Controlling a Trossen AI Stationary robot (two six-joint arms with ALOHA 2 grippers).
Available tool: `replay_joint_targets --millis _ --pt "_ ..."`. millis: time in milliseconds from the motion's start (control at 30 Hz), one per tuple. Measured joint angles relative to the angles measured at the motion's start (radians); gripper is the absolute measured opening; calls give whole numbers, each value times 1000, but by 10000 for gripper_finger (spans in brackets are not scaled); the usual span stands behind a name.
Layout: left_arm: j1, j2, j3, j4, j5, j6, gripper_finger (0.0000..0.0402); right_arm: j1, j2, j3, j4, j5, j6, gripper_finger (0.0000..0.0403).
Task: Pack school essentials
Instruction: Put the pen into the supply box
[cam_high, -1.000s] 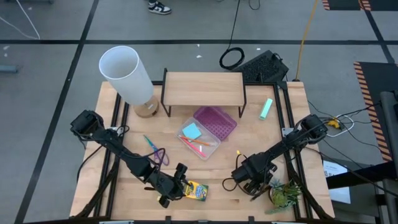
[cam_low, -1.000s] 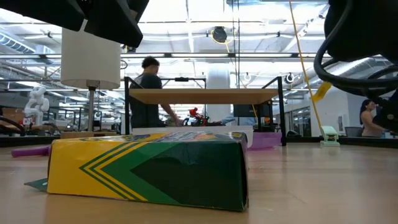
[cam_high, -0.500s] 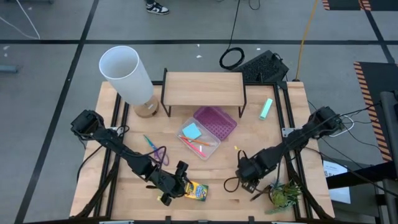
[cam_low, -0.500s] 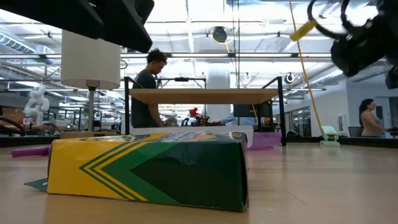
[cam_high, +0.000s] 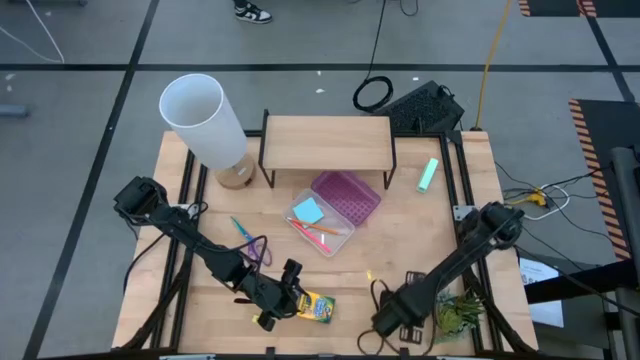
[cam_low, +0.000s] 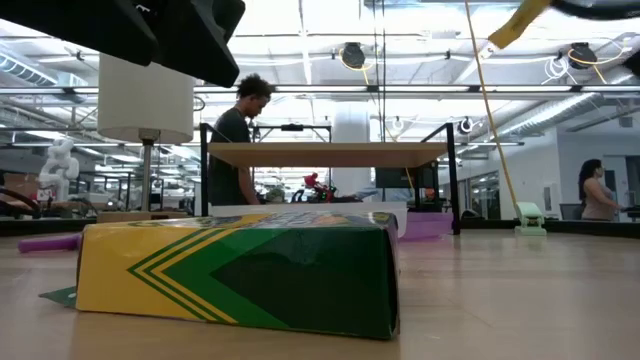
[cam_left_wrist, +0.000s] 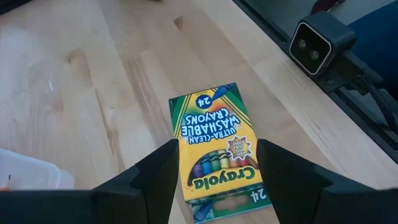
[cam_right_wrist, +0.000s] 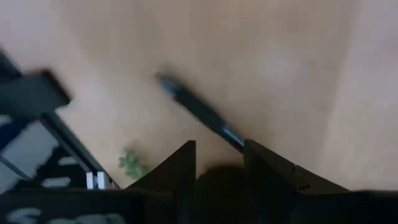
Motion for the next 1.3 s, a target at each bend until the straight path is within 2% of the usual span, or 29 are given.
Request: replay_joint_targets --millis 167,400,567,733,900,1033,1300 --pt "-2 0 0 -4 0 -1 219 49 38 12 3 5 -91 128" --pt "-5 0 0 -10 0 -2 219 64 37 3 2 95 -102 140" --pt "-5 0 0 -11 0 -4 219 71 37 2 78 158 -229 150" --pt "-16 0 0 -11 0 -3 219 84 36 -16 85 154 -268 153" --pt "-20 0 0 -11 0 3 219 94 36 -55 129 107 -261 152" --pt "-20 0 0 -11 0 3 219 86 32 -71 168 137 -251 138" --pt "-20 0 0 4 0 5 219 7 32 -73 183 184 -198 85"
